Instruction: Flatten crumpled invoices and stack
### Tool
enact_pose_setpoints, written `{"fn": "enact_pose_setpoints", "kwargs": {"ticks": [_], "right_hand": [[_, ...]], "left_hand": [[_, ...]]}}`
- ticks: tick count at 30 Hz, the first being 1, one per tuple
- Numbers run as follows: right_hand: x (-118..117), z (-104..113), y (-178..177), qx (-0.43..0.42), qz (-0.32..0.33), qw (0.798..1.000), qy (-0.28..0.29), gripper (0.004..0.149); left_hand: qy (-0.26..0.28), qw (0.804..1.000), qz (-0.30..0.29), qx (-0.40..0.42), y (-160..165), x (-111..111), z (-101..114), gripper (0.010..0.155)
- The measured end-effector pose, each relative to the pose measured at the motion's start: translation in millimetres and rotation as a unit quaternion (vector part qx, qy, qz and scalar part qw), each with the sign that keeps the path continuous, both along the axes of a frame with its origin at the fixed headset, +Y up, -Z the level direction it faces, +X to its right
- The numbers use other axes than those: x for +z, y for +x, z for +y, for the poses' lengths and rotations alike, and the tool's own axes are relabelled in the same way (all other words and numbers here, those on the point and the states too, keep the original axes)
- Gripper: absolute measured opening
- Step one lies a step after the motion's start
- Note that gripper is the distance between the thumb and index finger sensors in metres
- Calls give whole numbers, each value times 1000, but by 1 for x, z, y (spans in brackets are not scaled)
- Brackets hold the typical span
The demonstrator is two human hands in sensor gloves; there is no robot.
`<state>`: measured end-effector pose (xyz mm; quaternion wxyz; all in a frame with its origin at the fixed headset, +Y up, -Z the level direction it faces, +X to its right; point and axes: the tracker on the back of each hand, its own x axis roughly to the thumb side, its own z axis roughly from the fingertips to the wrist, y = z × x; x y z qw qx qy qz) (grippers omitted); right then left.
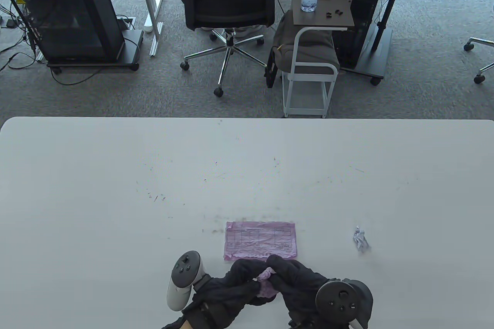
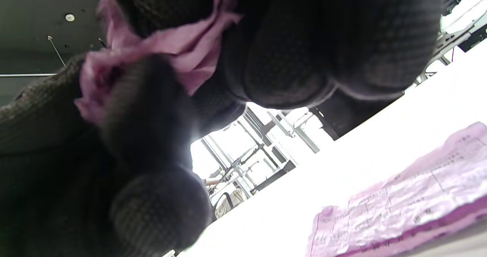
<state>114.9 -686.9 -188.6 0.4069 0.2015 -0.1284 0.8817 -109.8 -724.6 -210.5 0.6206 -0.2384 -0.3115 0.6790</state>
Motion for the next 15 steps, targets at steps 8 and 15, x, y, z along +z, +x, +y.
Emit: {"fn": "enact_pose_setpoints", "kwargs": {"ticks": [8,15], "right_hand": [[-3,2,9,-50,-8,999,-15,40],[-8,-6,12,-52,9,995,-82,40]], "left_hand": [[33,995,85,-49,-12,-3,4,59],[101,978,167,-76,-22,-4,10,55]]}}
